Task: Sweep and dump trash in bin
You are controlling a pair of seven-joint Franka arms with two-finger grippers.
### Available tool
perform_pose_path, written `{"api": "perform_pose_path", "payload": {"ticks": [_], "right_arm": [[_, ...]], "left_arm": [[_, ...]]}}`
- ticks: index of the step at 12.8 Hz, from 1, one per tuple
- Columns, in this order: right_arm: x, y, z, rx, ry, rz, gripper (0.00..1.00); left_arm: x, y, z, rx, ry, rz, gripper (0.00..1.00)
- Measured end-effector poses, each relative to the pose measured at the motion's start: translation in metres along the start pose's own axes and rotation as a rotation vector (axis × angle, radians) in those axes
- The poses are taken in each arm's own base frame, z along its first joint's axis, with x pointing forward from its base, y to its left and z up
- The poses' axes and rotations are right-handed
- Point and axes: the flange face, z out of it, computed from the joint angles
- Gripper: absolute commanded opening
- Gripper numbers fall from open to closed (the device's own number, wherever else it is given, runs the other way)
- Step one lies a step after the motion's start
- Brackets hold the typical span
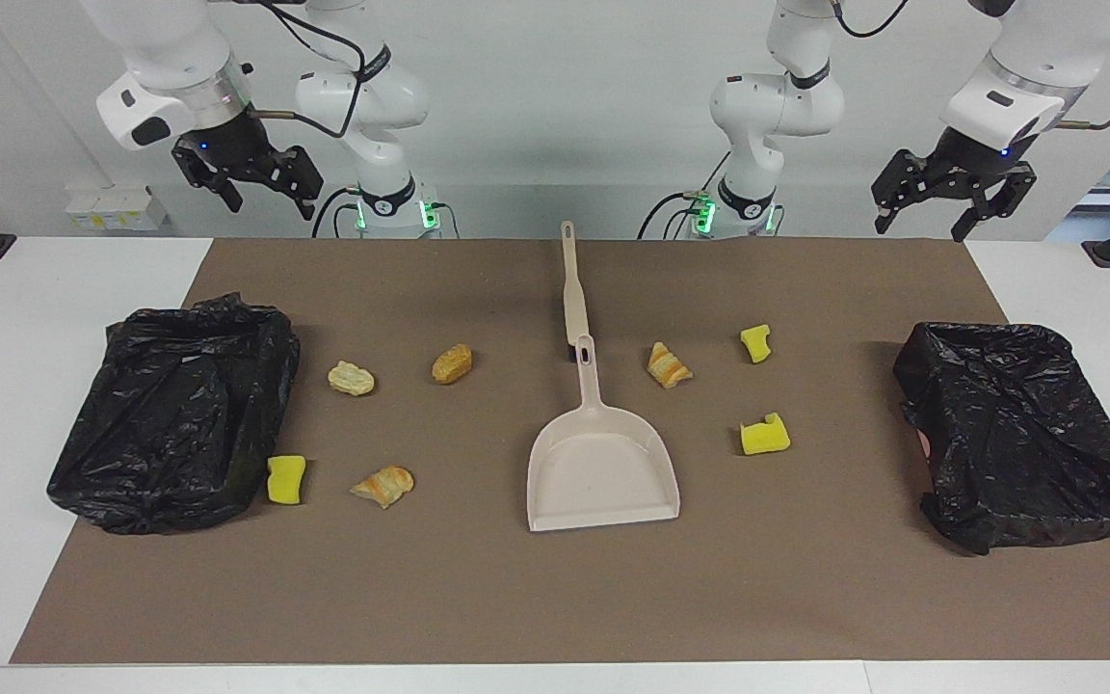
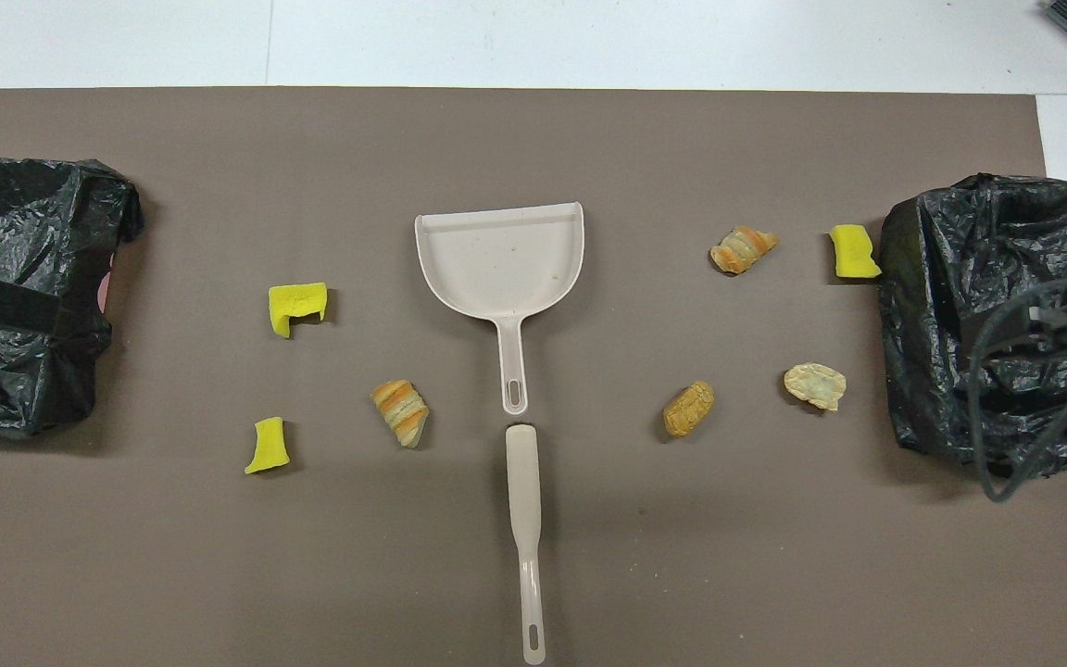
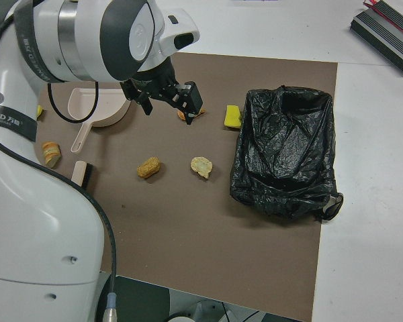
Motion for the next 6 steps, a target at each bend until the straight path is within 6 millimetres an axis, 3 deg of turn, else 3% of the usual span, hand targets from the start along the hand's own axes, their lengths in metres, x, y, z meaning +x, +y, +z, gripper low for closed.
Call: {"api": "perform_pose_path", "payload": {"ticks": [1,3,6], "right_arm": [[0.012,-0.007,0.009,-0.001,-0.013,-0.009,1.0],[0.038,-0.031,0.031,-0.002,-0.021,-0.045,1.0],[0.07,-0.087,0.07,-0.007,-0.004,-0.101,1.0]], "left_arm": [[0.001,0.02,0.01,-0.002,0.008,-0.021,1.0],[-0.009,0.084,0.042,-0.008,0.012,-0.033,1.0],[-0.044,0.18,0.089,-0.005,-0.019,-0.026,1.0]]}}
